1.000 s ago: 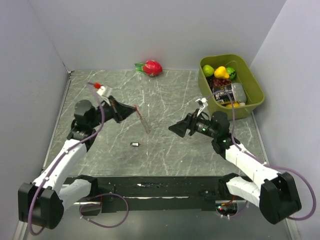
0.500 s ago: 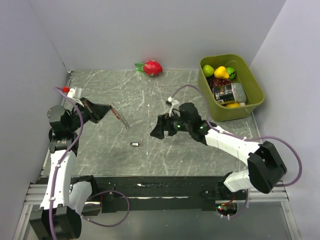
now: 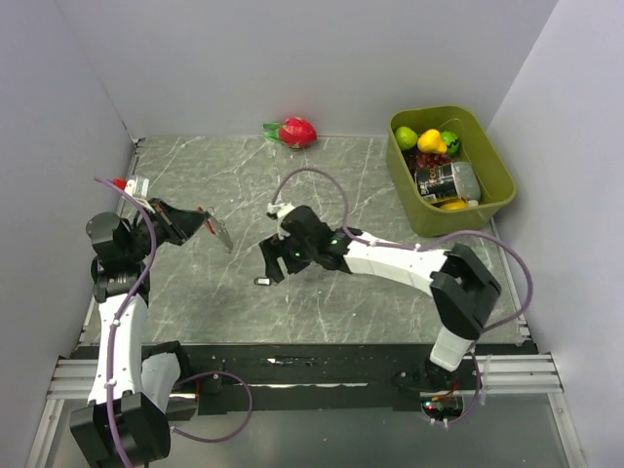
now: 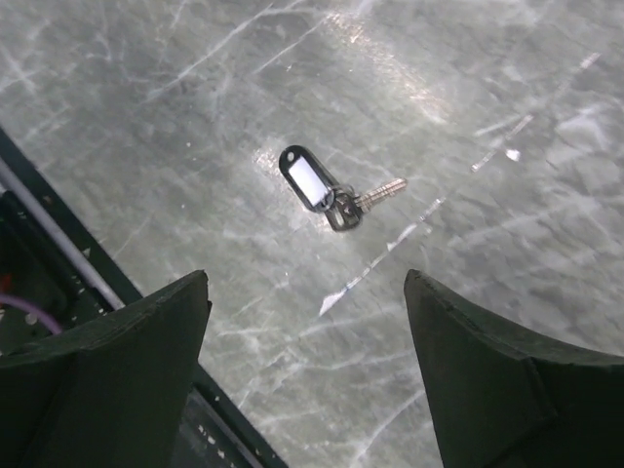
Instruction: Put the keys on the keyring
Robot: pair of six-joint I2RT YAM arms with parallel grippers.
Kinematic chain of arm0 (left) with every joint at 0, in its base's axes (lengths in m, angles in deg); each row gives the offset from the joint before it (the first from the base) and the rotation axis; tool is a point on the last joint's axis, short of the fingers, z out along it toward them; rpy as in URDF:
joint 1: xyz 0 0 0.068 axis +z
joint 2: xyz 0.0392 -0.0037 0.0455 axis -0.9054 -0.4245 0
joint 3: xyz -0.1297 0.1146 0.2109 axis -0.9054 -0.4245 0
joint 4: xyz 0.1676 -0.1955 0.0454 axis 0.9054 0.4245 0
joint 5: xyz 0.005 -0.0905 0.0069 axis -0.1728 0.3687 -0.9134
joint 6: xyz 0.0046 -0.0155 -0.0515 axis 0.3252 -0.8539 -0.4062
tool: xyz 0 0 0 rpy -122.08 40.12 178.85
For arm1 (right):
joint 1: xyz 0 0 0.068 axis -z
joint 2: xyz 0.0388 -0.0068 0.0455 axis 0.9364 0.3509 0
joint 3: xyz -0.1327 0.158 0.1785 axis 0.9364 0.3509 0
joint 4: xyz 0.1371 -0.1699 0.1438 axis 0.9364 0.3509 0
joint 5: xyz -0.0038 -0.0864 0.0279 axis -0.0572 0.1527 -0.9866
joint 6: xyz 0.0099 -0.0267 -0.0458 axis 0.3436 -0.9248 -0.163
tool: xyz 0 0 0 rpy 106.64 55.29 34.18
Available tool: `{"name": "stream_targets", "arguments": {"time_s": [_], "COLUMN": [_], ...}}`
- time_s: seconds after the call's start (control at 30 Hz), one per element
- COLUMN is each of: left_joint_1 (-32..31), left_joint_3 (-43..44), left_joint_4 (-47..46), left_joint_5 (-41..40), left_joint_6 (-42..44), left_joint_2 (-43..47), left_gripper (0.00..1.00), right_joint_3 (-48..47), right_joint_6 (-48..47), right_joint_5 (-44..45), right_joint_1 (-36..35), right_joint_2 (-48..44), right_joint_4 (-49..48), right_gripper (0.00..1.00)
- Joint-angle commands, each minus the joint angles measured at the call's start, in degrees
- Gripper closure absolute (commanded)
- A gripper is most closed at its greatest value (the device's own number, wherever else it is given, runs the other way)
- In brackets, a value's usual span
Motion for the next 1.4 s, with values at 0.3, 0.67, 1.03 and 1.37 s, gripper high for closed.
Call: {"name": "stream_targets", "arguments": {"time_s": [0.3,0.67,1.03,1.37], "left_joint_1": [0.9,1.0,0.9,1.0], "left_joint_3": [0.3,0.0,-0.5,-0.5], "left_joint_4": [-3.2,-4.0,-4.9,-5.0], "left_joint_5": [2.1,2.6,3.1,3.2], "left_joint_6": [-1.4,-2.1,-2.4,-2.5], "left_joint_2": [1.3,1.4,1.6,1.7], "left_gripper": [0.99,0.99,0.99,0.99], "right_joint_3": [-14.1,-16.4,-16.4,-13.4], "right_joint_6": [1.2,2.4,2.9,2.5], "right_joint_5": [10.3,9.9,9.5,10.9], "right_joint_1": [-4.9,-5.2,-5.2,-5.2], "right_joint_2": [14.4,20.0,22.4,20.1], "right_joint_4": [7.7,7.9,6.0,3.7], "right_gripper": [0.28,0.42,0.57,0.94]}}
